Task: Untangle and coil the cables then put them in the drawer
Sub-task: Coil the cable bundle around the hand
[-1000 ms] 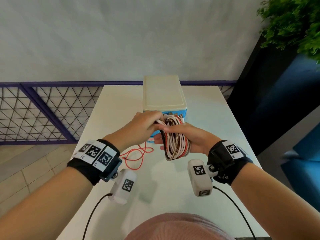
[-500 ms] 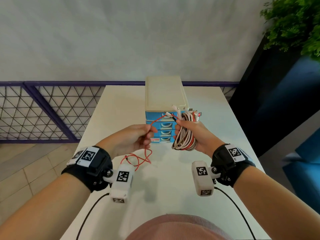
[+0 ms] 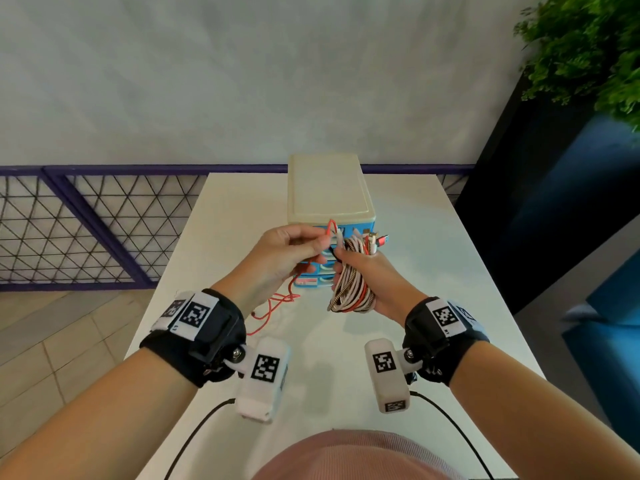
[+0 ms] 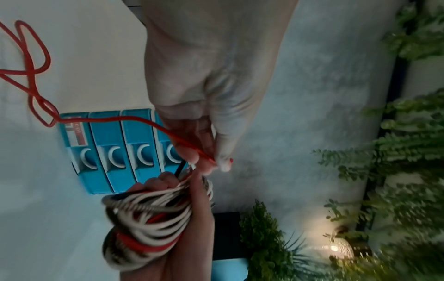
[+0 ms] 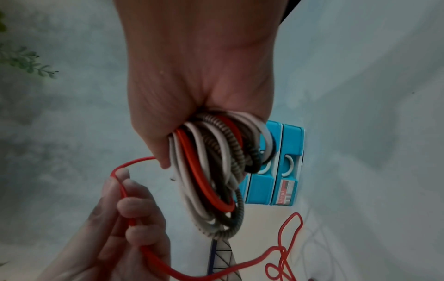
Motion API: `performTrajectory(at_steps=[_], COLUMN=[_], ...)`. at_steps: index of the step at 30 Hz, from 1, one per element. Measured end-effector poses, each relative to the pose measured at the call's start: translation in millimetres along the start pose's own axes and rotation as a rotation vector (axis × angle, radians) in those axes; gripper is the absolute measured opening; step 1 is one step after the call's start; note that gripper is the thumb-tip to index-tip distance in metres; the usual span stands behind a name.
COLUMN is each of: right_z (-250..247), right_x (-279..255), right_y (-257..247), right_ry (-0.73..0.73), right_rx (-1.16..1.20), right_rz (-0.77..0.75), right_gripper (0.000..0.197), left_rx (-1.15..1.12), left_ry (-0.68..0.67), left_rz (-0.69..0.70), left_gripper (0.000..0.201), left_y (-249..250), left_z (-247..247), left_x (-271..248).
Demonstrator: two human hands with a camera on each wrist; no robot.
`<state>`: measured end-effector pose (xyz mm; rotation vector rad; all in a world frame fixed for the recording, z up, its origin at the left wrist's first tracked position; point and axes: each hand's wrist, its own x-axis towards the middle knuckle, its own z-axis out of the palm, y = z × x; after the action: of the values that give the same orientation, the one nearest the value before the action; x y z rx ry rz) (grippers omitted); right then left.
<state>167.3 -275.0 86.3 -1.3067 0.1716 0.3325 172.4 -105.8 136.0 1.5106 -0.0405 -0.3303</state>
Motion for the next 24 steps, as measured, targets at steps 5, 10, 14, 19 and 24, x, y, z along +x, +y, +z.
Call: performTrajectory(at_steps=[5,10,14,19,24], right_z=[9.1,10.2,13.9,1.5,-26.9], right_x=[-1.0,-7.1,-11.9,4.0,5.1], right_y=[-6.9,-8.5,-13.9,-24.2,-43.4], right_ry=[-0.073,-0.238,-0.13,0.265,0.276], right_rx=[0.054,0.065,-0.031,0.081,0.396], right_rz=[-0.007,-0.02,-0.071,-0.096,-0.078], right_gripper=[0.075,0.063,0.021,0.004,0.011], left_rx=[0.231,0.385,0.531,0.231,0.329], left_ry=[-0.16,-0.12,-0.153,-0.39,-0.769], left_rz=[-0.053,-0.056,-0.093,-0.235,-0.462], left_gripper=[0.01,0.018,0.026,0.036,0.035], left_y=[-8.0,-0.8,2.1,-6.5,-35.9], left_z=[13.7,17.6,17.0,11.8,-18.1], left_x=[-10.7,-8.2,-6.8,-15.7,-25.8])
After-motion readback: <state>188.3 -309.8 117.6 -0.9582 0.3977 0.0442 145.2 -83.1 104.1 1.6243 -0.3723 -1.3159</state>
